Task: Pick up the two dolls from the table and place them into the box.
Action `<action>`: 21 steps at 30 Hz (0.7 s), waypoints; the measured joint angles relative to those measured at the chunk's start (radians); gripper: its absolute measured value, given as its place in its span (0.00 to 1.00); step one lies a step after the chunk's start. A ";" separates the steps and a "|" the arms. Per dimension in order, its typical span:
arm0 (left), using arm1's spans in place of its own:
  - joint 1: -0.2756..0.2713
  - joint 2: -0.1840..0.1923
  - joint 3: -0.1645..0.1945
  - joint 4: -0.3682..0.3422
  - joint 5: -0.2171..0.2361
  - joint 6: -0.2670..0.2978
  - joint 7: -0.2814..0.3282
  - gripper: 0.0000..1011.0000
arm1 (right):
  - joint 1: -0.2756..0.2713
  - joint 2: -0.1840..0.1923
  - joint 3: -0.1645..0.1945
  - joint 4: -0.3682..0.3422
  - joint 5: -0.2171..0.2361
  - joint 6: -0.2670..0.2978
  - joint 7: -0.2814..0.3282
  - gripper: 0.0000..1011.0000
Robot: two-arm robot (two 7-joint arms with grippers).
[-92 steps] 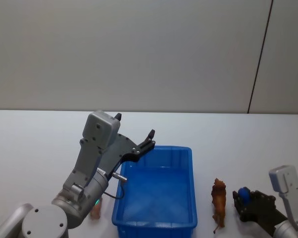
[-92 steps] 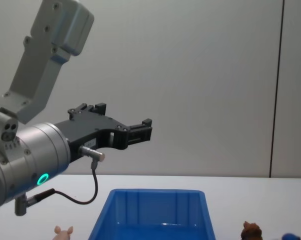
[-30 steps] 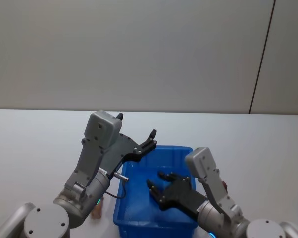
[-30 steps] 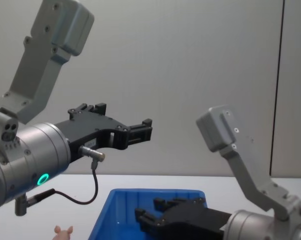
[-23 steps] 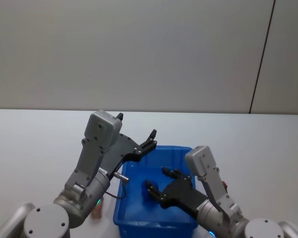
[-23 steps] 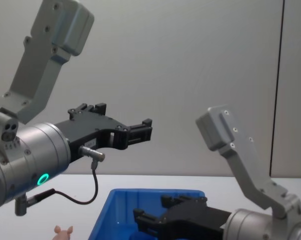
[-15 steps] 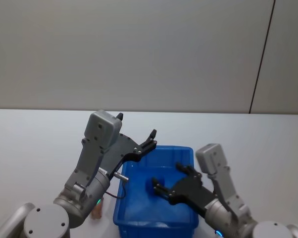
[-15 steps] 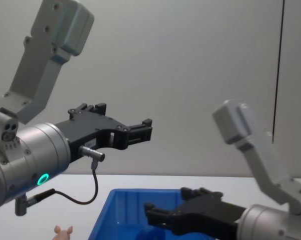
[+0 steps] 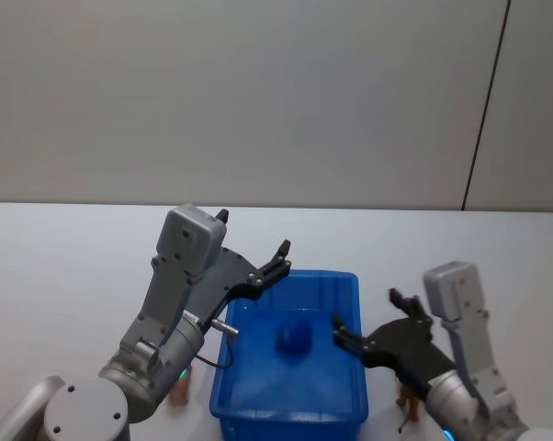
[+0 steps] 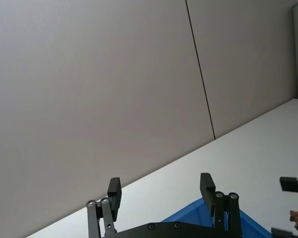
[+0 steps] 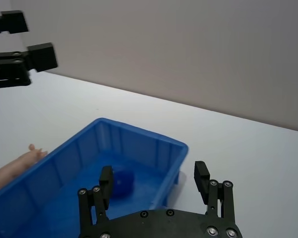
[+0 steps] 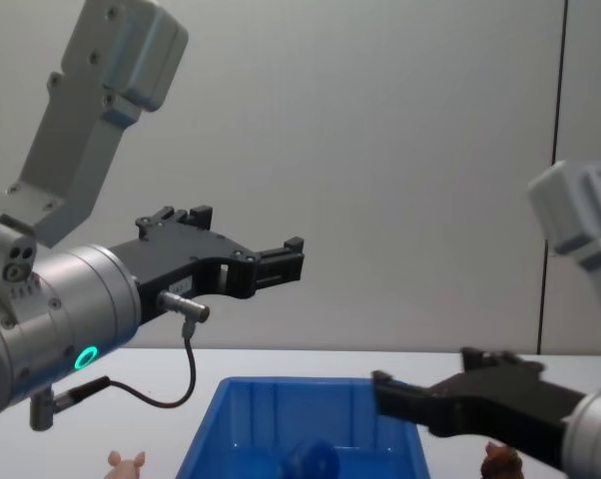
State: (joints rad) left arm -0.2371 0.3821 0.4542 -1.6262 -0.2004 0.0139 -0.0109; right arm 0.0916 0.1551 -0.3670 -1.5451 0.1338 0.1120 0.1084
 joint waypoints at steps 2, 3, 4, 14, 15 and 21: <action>0.000 0.000 0.000 0.000 0.000 0.000 0.000 0.99 | -0.016 0.008 0.004 -0.023 0.003 0.008 -0.034 0.99; 0.000 0.000 0.000 0.000 0.000 0.000 0.000 0.99 | -0.021 0.011 0.005 -0.030 0.004 0.010 -0.042 0.99; 0.000 0.000 0.000 0.000 0.000 0.000 0.000 0.99 | -0.032 0.017 0.008 -0.047 0.004 0.017 -0.065 0.99; 0.000 0.000 0.000 0.000 0.000 0.000 0.000 0.99 | -0.100 0.049 0.022 -0.128 0.004 0.069 -0.193 0.99; 0.000 0.000 0.000 0.000 0.000 0.000 0.000 0.99 | -0.104 0.051 0.022 -0.132 0.004 0.073 -0.200 0.99; 0.000 0.000 0.000 0.000 0.000 0.000 0.000 0.99 | -0.137 0.059 0.023 -0.153 -0.001 0.097 -0.244 0.99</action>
State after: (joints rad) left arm -0.2371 0.3821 0.4542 -1.6262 -0.2004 0.0139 -0.0109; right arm -0.0459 0.2142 -0.3441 -1.6984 0.1327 0.2091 -0.1353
